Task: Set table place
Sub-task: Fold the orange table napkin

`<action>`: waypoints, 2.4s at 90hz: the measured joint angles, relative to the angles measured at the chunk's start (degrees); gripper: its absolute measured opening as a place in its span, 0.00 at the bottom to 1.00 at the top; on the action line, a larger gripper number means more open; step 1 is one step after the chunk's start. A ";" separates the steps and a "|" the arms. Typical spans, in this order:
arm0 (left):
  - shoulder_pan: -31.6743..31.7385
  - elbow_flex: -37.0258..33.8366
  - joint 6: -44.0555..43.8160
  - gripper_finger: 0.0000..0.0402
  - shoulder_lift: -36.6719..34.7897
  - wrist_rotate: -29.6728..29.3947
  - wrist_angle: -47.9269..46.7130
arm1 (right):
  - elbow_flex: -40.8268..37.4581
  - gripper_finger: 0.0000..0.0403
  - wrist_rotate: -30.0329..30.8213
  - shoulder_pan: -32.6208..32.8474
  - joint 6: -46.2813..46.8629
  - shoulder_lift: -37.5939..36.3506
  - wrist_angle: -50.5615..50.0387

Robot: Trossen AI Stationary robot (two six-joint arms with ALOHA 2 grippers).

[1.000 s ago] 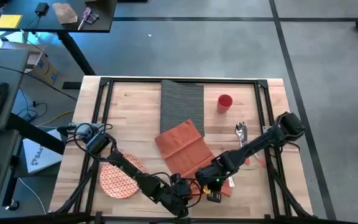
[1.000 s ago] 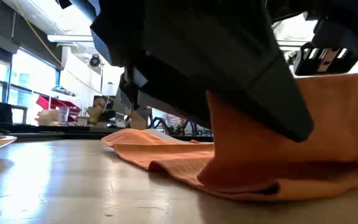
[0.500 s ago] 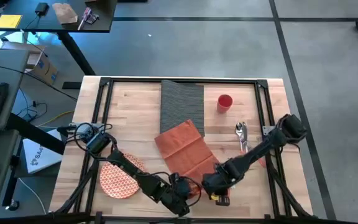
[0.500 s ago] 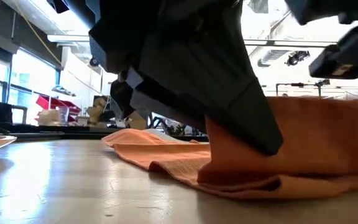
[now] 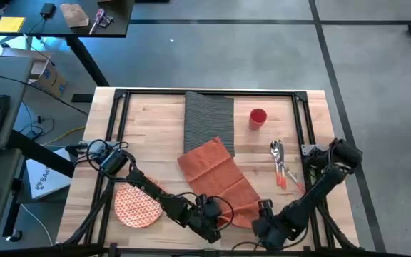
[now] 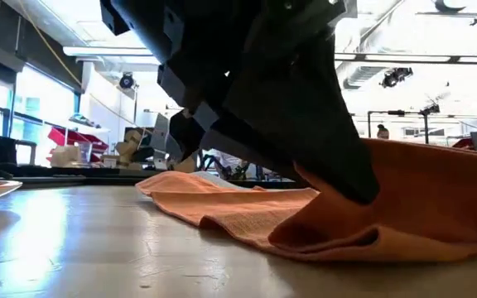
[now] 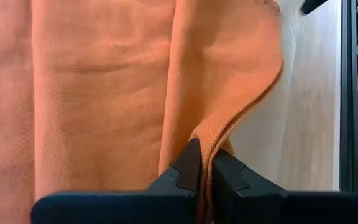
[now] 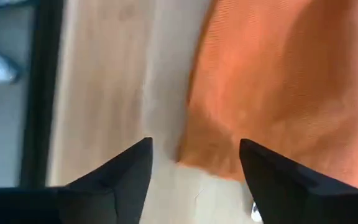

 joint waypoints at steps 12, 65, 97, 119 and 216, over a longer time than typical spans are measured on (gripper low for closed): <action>0.29 0.01 -0.03 0.00 0.00 2.51 0.04 | -3.79 0.34 0.66 -0.43 2.33 1.03 6.38; -3.92 21.98 -5.73 0.00 -5.24 5.59 -25.94 | 7.62 0.00 -12.29 -5.96 4.05 -13.64 -4.04; -1.32 24.17 -7.78 0.00 -5.16 -6.77 -57.47 | 7.38 0.00 -3.37 -23.93 -2.73 -14.68 -13.14; 3.74 19.23 3.71 0.00 -5.12 -8.12 -60.28 | 7.37 0.00 -2.21 -36.03 -9.17 -13.49 -14.18; 14.89 7.27 25.42 0.00 -10.71 1.07 -58.07 | 7.42 0.00 -6.91 -49.76 -18.50 -4.42 -9.68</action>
